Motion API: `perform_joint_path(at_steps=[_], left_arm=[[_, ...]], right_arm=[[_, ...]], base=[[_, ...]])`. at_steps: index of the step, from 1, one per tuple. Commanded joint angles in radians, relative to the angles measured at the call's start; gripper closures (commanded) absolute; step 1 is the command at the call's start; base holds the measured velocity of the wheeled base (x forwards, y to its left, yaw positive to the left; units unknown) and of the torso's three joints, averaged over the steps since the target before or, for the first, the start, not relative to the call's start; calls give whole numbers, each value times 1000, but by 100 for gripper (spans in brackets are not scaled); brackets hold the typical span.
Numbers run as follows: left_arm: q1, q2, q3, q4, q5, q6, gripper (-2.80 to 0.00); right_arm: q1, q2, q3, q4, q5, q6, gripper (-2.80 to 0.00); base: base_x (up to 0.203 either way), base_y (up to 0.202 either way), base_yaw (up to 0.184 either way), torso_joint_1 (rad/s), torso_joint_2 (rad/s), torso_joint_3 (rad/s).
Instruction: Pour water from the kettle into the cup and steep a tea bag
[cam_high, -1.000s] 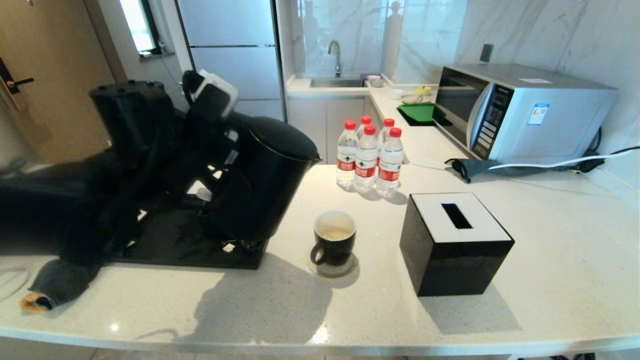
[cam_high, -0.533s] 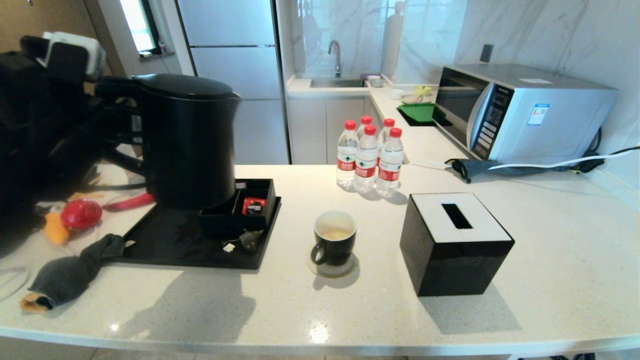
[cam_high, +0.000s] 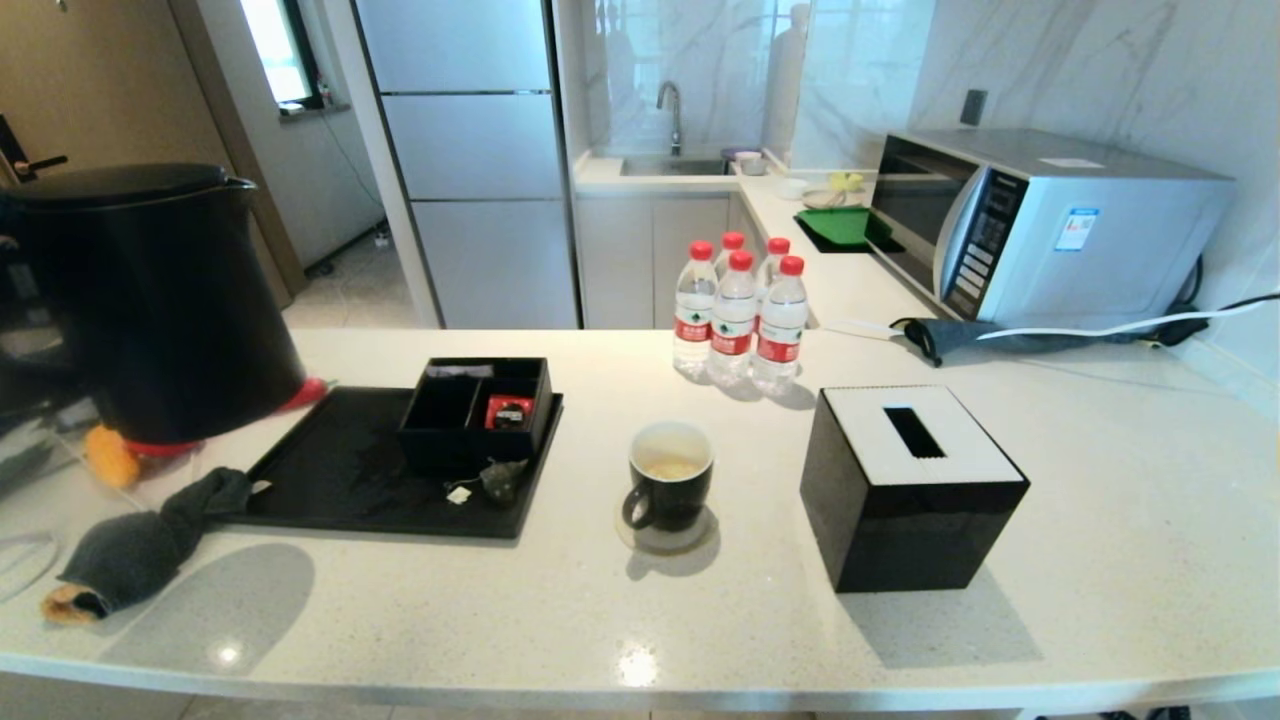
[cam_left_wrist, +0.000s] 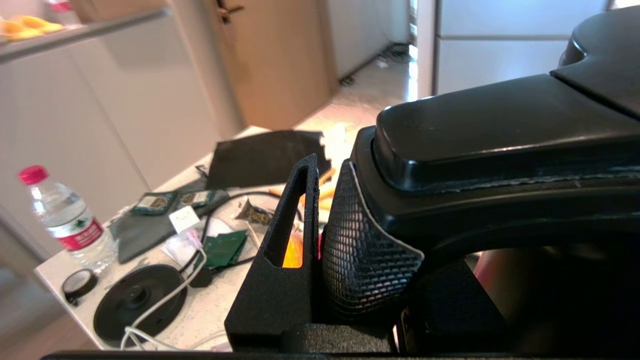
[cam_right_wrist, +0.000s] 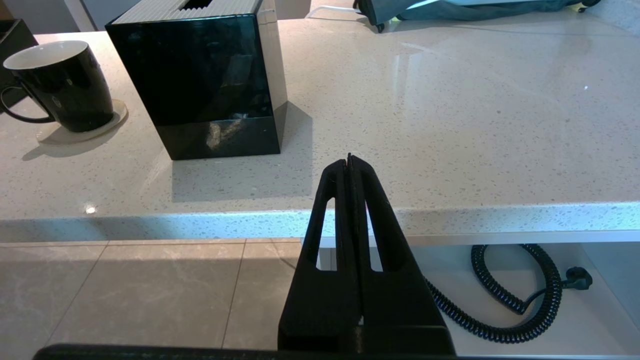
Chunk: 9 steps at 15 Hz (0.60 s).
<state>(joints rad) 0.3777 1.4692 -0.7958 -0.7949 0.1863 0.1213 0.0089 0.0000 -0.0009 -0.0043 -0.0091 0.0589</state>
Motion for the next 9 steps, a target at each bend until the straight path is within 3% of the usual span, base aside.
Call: perform_joint_path(at_steps=[1, 4, 9], left_arm=[[69, 46, 12, -5, -114, -3, 0], [72, 104, 15, -13, -172, 1, 0], [103, 233, 15, -121, -183, 8, 0]], right_arm=[[0, 0, 1, 0, 0, 1, 0], [0, 0, 0, 0, 0, 1, 0], [0, 0, 1, 0, 0, 1, 0]], base=[[0, 0, 0, 0, 0, 0], [0, 0, 0, 0, 0, 0], [0, 0, 0, 0, 0, 0]])
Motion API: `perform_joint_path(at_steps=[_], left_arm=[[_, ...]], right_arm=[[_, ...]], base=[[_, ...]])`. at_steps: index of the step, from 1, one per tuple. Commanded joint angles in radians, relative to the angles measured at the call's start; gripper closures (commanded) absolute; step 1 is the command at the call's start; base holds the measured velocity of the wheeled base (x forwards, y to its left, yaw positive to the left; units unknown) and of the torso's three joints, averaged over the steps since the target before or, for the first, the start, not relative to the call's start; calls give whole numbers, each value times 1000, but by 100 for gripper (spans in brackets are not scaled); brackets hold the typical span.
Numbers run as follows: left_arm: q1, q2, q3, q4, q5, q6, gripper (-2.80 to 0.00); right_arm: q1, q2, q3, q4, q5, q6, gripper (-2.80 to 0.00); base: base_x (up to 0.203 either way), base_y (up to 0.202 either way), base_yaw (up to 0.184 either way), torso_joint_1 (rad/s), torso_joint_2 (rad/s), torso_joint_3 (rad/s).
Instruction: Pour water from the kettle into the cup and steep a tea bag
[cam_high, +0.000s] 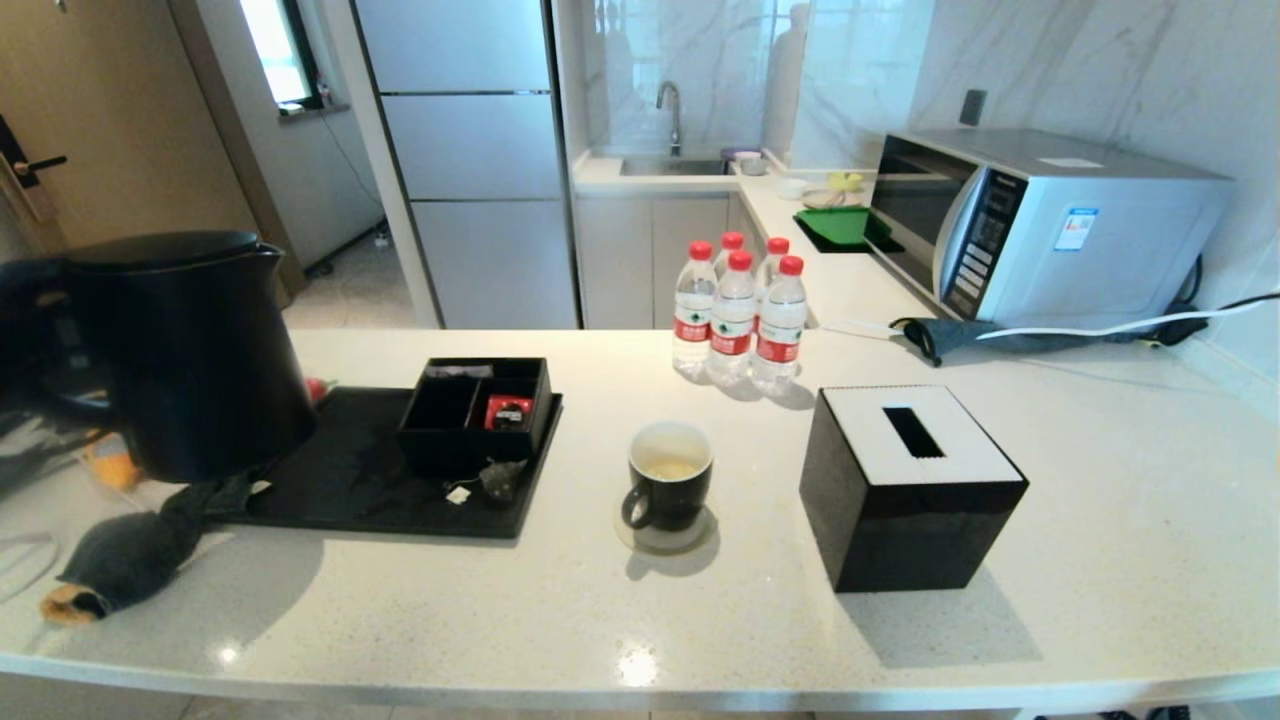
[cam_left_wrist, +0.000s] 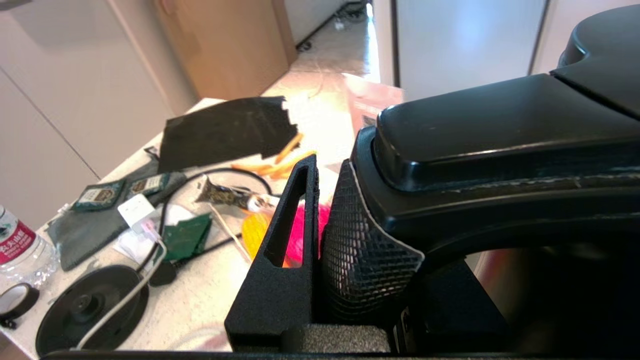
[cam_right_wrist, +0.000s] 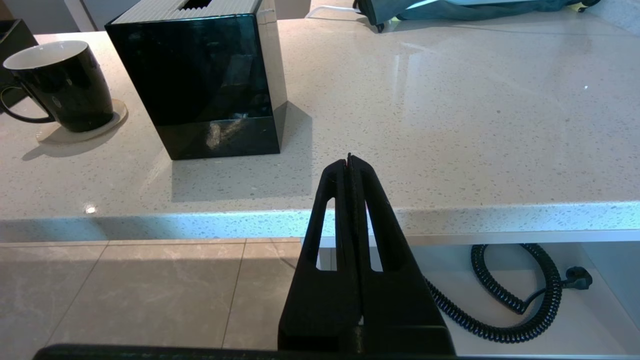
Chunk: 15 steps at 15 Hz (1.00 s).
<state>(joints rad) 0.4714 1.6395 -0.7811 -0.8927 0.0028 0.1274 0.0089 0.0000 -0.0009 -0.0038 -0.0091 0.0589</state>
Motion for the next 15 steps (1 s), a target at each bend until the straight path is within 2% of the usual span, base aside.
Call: perform_joint_path(at_steps=[1, 9, 11, 15], left_arm=[[18, 101, 0, -70, 0, 0, 0], [19, 393, -62, -351, 11, -8, 0], [2, 442, -104, -373, 11, -12, 0], [-42, 513, -173, -376, 14, -63, 0]], right_arm=[[0, 0, -1, -1, 0, -1, 0], [0, 0, -1, -1, 0, -1, 0], [0, 0, 1, -1, 0, 1, 0], [0, 0, -1, -1, 0, 1, 0]], base=[[0, 0, 0, 0, 0, 0], [0, 0, 0, 0, 0, 0], [0, 0, 0, 0, 0, 0], [0, 0, 0, 0, 0, 0]])
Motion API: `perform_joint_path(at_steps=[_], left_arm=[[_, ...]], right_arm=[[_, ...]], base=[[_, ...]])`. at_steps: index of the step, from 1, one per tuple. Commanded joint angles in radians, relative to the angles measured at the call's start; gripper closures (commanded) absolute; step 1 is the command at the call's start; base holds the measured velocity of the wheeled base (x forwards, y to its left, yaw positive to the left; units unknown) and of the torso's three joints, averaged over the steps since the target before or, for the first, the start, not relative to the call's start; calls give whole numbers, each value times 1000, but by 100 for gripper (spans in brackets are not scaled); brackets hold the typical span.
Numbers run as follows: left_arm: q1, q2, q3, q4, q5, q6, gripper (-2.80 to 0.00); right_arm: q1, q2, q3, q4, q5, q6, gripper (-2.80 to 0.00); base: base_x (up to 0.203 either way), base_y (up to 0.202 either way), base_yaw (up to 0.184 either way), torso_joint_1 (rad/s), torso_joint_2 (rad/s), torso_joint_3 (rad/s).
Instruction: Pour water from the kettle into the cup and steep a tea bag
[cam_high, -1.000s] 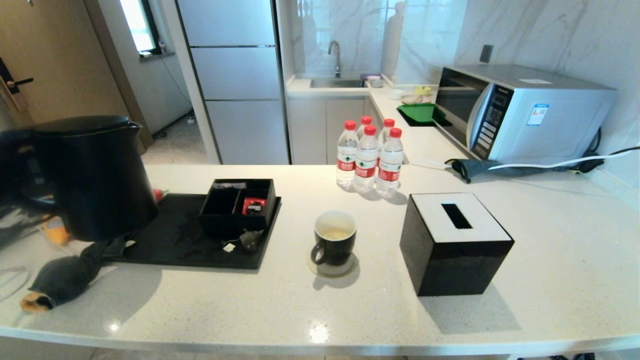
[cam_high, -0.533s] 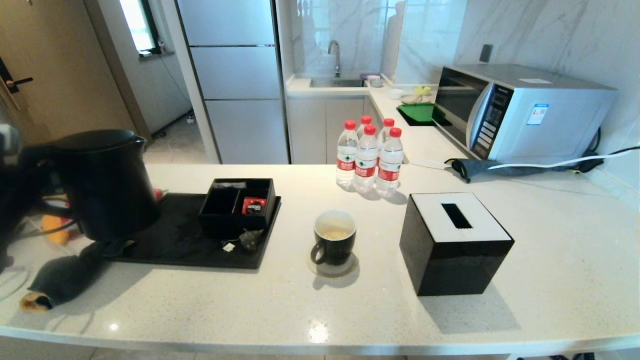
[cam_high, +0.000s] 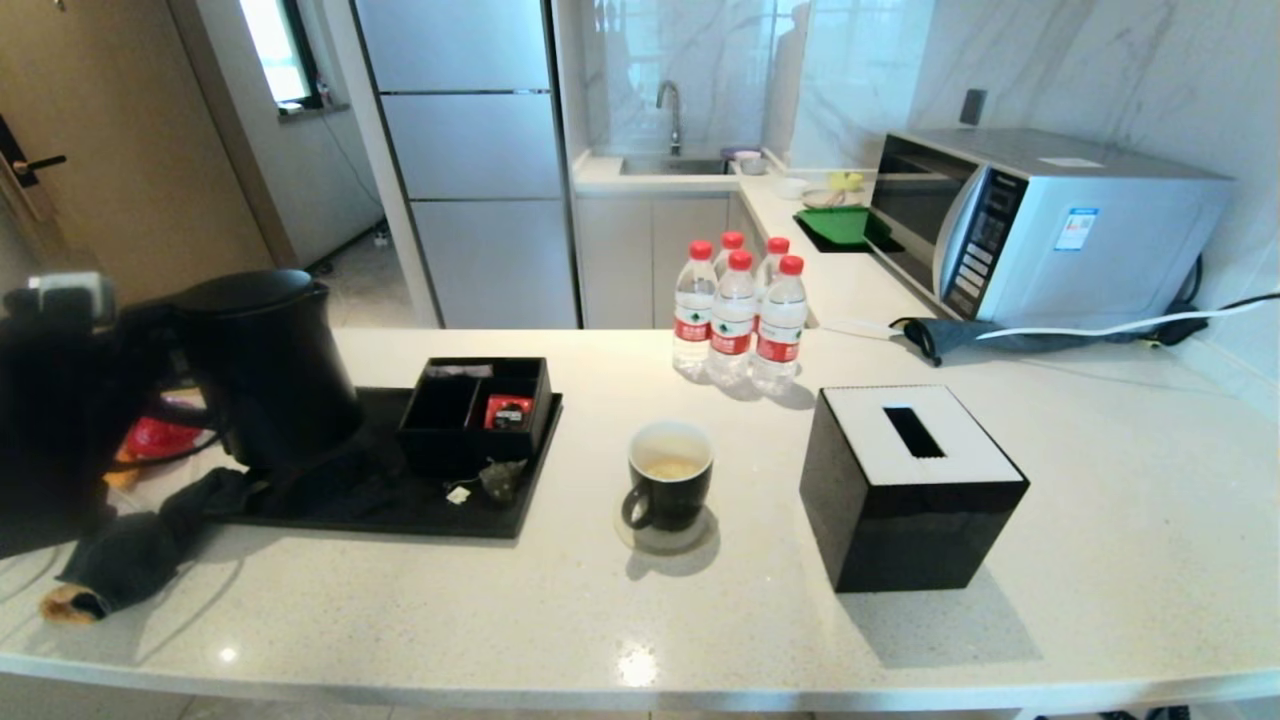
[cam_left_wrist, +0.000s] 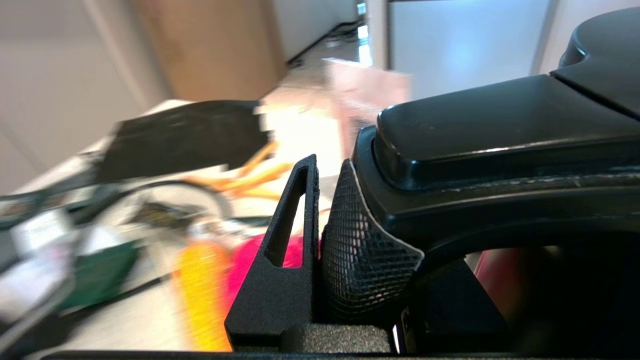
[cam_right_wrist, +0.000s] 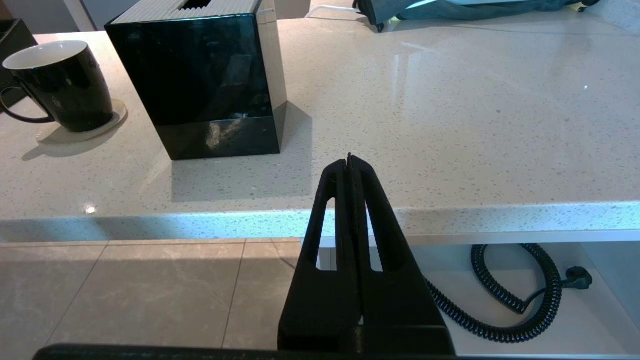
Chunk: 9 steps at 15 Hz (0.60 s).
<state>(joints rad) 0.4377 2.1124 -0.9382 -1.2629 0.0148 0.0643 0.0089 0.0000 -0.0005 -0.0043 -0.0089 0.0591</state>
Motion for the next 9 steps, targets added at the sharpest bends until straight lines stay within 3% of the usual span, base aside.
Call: perform_joint_path(at_steps=[1, 9], left_arm=[[-20, 56, -28, -6, 1, -2, 0], [-72, 184, -89, -99, 3, -4, 0]], right_arm=[[0, 0, 0, 0, 0, 1, 0], [0, 0, 0, 0, 0, 0, 0]], base=[[0, 0, 0, 0, 0, 0], [0, 0, 0, 0, 0, 0]])
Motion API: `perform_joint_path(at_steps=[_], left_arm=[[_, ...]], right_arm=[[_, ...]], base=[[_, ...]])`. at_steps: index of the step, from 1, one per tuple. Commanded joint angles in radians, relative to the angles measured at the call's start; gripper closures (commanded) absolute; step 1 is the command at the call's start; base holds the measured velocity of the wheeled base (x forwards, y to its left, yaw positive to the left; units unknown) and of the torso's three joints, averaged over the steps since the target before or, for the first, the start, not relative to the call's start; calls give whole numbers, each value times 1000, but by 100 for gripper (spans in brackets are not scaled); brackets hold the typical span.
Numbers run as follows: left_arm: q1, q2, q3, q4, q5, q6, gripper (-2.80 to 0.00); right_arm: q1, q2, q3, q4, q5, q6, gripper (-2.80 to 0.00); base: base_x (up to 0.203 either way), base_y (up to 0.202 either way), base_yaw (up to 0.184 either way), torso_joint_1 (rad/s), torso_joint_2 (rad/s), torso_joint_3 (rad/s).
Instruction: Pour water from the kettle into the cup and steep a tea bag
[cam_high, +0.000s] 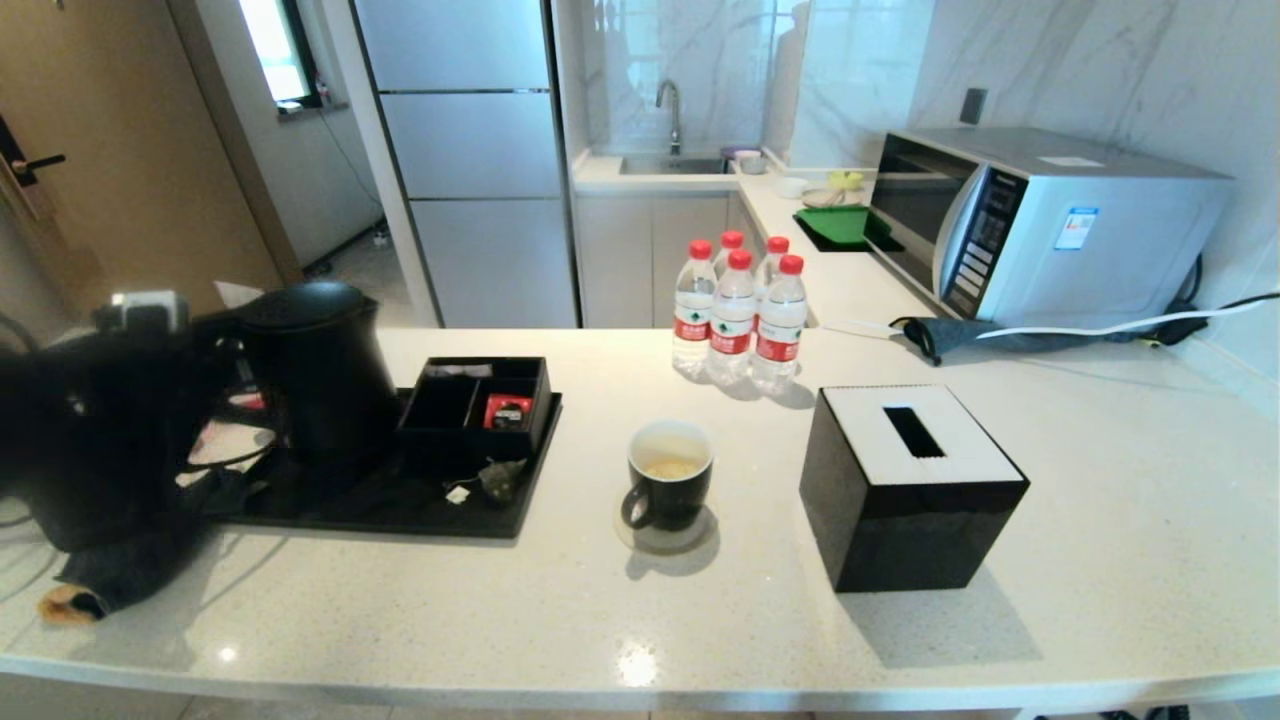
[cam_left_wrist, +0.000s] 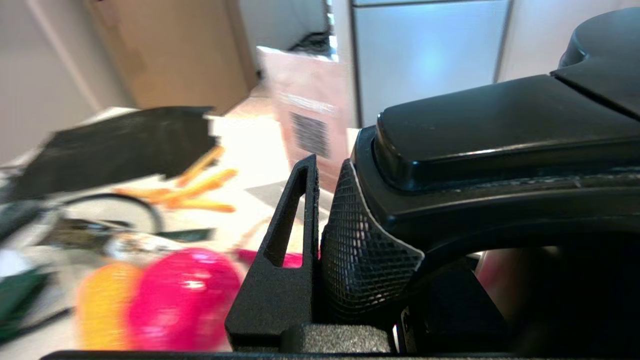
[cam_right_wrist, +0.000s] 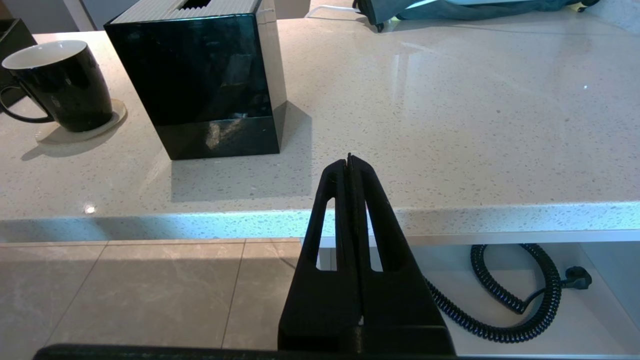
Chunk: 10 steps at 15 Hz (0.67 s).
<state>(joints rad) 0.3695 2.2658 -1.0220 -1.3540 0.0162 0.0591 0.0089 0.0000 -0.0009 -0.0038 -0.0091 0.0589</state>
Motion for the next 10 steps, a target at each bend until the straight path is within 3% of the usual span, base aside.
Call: perform_joint_path(at_steps=[1, 10], left_arm=[[-8, 39, -6, -9, 1, -1, 0], [-18, 73, -1, -66, 8, -15, 0]], right_arm=[[0, 0, 0, -1, 0, 1, 0], [0, 0, 1, -1, 0, 1, 0]], base=[[0, 0, 0, 0, 0, 0], [0, 0, 0, 0, 0, 0]])
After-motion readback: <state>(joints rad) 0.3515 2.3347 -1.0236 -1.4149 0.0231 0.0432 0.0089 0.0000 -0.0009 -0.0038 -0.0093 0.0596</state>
